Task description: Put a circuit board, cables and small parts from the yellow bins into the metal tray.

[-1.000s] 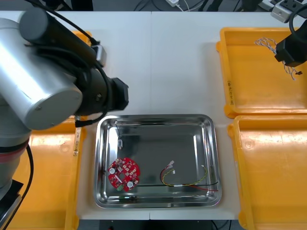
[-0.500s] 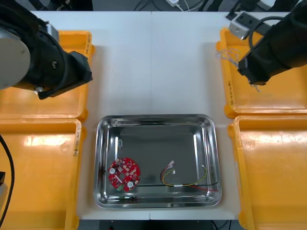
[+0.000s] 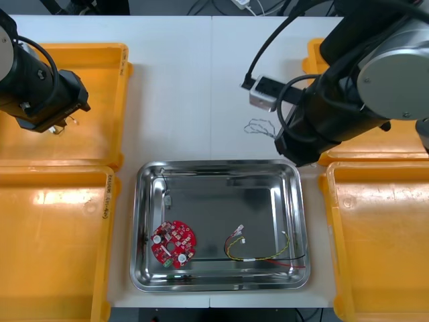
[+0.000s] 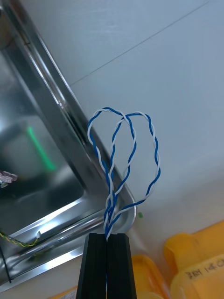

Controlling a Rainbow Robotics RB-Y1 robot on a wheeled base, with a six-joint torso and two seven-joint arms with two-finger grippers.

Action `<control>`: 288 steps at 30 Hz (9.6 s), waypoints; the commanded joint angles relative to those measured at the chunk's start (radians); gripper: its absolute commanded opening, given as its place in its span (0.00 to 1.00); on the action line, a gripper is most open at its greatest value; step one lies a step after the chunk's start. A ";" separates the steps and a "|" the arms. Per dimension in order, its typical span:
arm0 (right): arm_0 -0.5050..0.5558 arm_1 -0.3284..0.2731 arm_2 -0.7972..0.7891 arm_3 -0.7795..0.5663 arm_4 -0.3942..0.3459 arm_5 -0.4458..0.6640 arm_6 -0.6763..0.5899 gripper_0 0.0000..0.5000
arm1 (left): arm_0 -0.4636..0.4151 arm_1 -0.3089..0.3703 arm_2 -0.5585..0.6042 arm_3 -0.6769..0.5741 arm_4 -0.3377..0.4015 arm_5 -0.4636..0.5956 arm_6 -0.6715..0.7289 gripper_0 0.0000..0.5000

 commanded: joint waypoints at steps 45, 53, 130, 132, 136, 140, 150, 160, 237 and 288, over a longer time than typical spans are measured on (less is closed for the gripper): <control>0.095 0.084 0.372 0.121 0.247 -0.196 0.354 0.00 | -0.145 0.117 -0.092 0.596 -0.060 -0.385 -0.028 1.00; 0.103 0.075 0.407 0.121 0.273 -0.249 0.353 0.00 | -0.141 0.130 -0.092 0.594 -0.034 -0.370 -0.042 1.00; -0.038 -0.146 -0.126 0.019 -0.033 0.004 -0.091 1.00 | -0.027 0.077 -0.092 0.570 -0.022 -0.416 -0.064 0.00; -0.032 -0.169 -0.137 0.019 -0.036 0.004 -0.143 1.00 | -0.029 0.079 -0.092 0.570 -0.022 -0.416 -0.064 0.00; -0.011 -0.210 -0.168 0.019 -0.043 0.004 -0.240 1.00 | -0.033 0.084 -0.088 0.554 -0.019 -0.414 -0.064 0.00; 0.026 -0.252 -0.208 0.019 -0.053 0.004 -0.335 1.00 | -0.035 0.087 -0.042 0.476 -0.022 -0.382 -0.059 0.00; 0.115 -0.321 -0.312 0.021 -0.054 0.004 -0.511 1.00 | -0.036 0.096 0.066 0.226 -0.005 -0.226 -0.047 0.00; 0.207 -0.362 -0.386 0.024 -0.037 0.004 -0.634 1.00 | -0.113 0.096 0.038 0.068 0.082 0.027 0.084 0.00; 0.299 -0.410 -0.478 0.154 -0.060 -0.075 -0.539 1.00 | 0.028 -0.263 -0.648 -0.082 -0.155 0.014 0.203 0.00; 0.299 -0.410 -0.478 0.154 -0.042 -0.094 -0.520 1.00 | 0.059 -0.254 -0.447 -0.318 -0.149 0.076 0.173 1.00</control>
